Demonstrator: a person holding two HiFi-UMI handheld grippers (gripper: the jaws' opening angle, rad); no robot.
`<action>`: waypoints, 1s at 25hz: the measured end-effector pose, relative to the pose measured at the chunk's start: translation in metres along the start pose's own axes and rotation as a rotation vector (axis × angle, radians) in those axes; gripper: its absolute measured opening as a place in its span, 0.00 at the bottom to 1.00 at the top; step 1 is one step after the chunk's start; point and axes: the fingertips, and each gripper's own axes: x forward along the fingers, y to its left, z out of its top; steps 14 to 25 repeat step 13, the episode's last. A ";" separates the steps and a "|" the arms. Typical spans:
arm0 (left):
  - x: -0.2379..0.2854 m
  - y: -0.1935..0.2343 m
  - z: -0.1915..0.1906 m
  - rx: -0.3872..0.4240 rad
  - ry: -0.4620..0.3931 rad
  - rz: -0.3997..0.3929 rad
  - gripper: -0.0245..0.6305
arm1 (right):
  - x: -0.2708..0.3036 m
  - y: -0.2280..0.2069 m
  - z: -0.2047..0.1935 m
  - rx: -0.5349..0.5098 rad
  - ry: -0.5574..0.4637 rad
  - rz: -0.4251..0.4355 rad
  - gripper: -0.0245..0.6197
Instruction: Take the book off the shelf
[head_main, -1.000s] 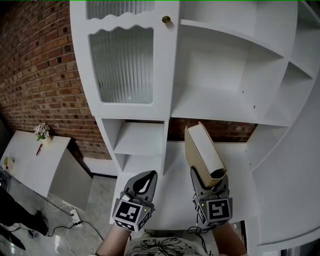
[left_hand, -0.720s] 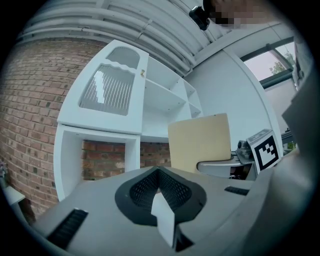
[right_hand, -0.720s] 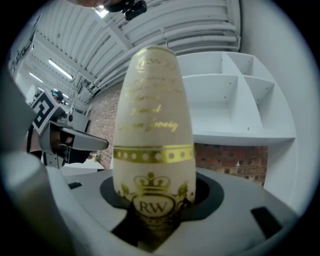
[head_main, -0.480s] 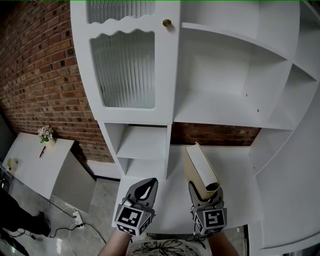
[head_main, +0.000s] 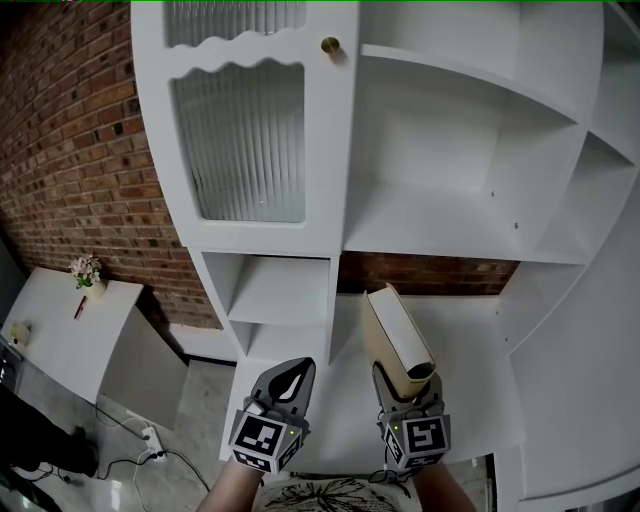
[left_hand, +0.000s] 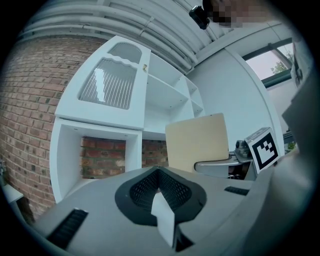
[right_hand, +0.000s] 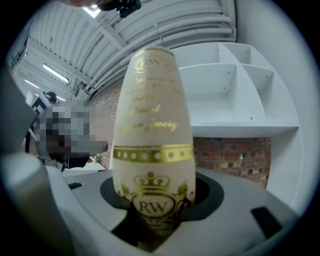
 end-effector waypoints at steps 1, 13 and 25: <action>0.001 0.000 0.000 0.002 -0.004 -0.001 0.04 | 0.001 -0.001 -0.001 0.001 0.002 -0.002 0.40; 0.014 0.013 0.001 0.024 -0.015 0.005 0.04 | 0.012 -0.010 -0.005 0.054 0.008 -0.012 0.40; 0.014 0.013 0.001 0.024 -0.015 0.005 0.04 | 0.012 -0.010 -0.005 0.054 0.008 -0.012 0.40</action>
